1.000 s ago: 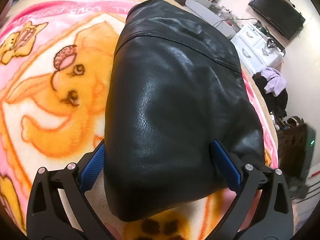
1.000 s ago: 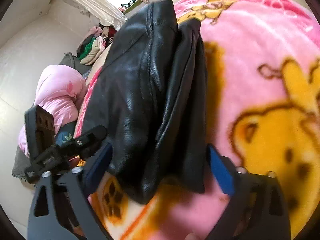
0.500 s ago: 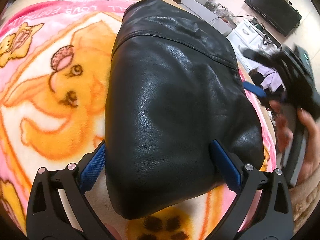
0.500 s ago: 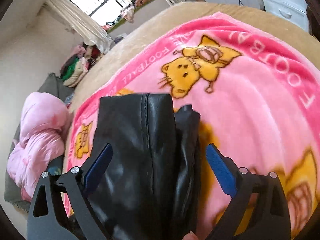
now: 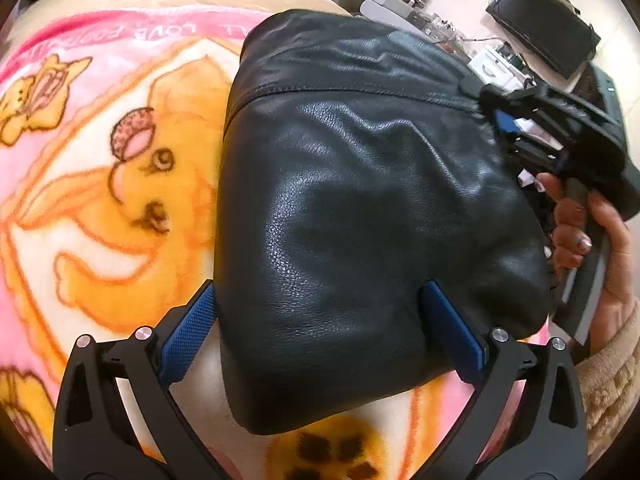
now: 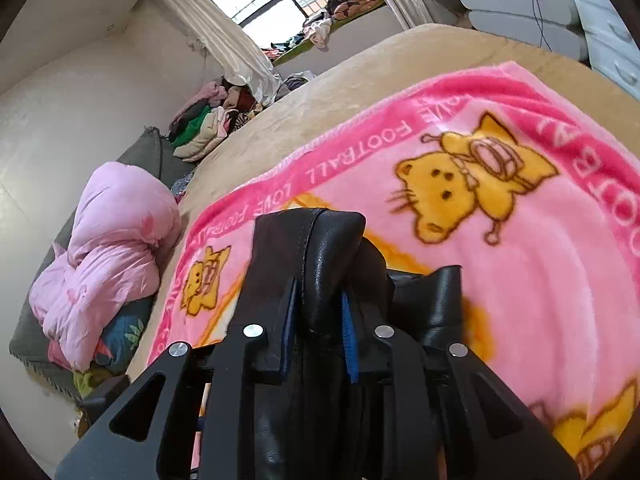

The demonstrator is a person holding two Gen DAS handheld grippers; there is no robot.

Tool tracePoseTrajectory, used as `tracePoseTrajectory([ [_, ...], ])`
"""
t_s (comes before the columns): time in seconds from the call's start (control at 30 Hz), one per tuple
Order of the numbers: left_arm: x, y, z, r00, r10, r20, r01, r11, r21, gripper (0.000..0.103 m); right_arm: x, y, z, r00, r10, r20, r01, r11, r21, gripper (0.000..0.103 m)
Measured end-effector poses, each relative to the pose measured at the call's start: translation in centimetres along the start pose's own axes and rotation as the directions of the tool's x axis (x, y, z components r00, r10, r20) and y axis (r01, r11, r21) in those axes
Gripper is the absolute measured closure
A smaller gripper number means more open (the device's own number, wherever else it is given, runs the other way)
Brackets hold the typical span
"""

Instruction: Fold large clothes

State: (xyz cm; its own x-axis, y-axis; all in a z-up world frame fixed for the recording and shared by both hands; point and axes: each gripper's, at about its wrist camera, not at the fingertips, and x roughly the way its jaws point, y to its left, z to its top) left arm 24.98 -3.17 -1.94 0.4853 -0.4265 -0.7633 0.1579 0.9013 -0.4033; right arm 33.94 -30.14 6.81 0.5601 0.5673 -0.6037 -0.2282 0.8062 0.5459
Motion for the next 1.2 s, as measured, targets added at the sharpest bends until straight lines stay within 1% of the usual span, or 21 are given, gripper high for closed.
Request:
tracePoseTrajectory([
  [0.1, 0.1, -0.7, 0.0, 0.999, 0.035, 0.008, -0.035, 0.998, 0.056, 0.008, 0.6, -2.7, -0.8, 1.000, 0.008, 0.005, -0.008, 0.998, 0.056, 0.085],
  [0.27, 0.7, -0.8, -0.1, 1.000, 0.016, -0.013, -0.015, 0.998, 0.060, 0.008, 1.2, -5.5, -2.1, 1.000, -0.012, -0.001, 0.012, 0.995, 0.097, 0.085],
  [0.37, 0.8, -0.8, -0.2, 1.000, 0.008, -0.019, -0.007, 0.998, 0.055, 0.008, 1.8, -5.6, -2.6, 0.999, -0.051, -0.009, 0.051, 0.996, 0.077, 0.085],
  [0.53, 0.7, -1.1, -0.3, 1.000, 0.023, -0.011, -0.022, 0.997, 0.073, 0.008, 2.9, -4.7, -3.1, 0.987, -0.159, -0.026, 0.159, 0.987, 0.018, 0.083],
  [0.7, 0.5, -1.3, -0.3, 0.999, 0.040, -0.006, -0.040, 0.995, 0.087, 0.008, 2.6, -3.9, -3.2, 0.980, -0.198, -0.028, 0.198, 0.980, 0.005, 0.080],
  [0.77, 0.5, -1.4, -0.4, 0.999, 0.048, -0.004, -0.048, 0.994, 0.095, 0.008, 2.3, -3.5, -3.2, 0.978, -0.207, -0.026, 0.206, 0.978, -0.004, 0.075],
  [0.87, 0.4, -1.5, -0.5, 0.999, 0.054, 0.000, -0.054, 0.994, 0.098, 0.008, 1.5, -3.0, -3.6, 0.977, -0.212, -0.021, 0.212, 0.977, -0.015, 0.065],
  [0.9, 0.3, -1.6, -0.5, 0.998, 0.057, 0.001, -0.056, 0.993, 0.101, 0.008, 1.1, -2.8, -3.9, 0.978, -0.206, -0.023, 0.206, 0.979, -0.011, 0.057],
  [0.93, 0.3, -1.7, -0.6, 0.998, 0.059, 0.003, -0.059, 0.993, 0.104, 0.008, 0.8, -2.6, -4.2, 0.980, -0.195, -0.026, 0.195, 0.981, -0.010, 0.051],
  [0.97, 0.2, -1.7, -0.6, 0.998, 0.061, 0.005, -0.061, 0.992, 0.106, 0.008, 0.4, -2.4, -4.5, 0.983, -0.184, -0.026, 0.184, 0.983, -0.014, 0.050],
  [1.1, -0.1, -2.1, -0.7, 0.998, 0.066, 0.011, -0.067, 0.991, 0.118, 0.008, -1.2, -1.0, -6.0, 0.983, -0.185, -0.004, 0.185, 0.981, -0.058, 0.045],
  [1.2, -0.4, -2.1, -0.8, 0.998, 0.067, 0.014, -0.068, 0.990, 0.121, 0.008, -2.6, -0.2, -7.1, 0.987, -0.162, 0.010, 0.162, 0.984, -0.069, 0.044],
])
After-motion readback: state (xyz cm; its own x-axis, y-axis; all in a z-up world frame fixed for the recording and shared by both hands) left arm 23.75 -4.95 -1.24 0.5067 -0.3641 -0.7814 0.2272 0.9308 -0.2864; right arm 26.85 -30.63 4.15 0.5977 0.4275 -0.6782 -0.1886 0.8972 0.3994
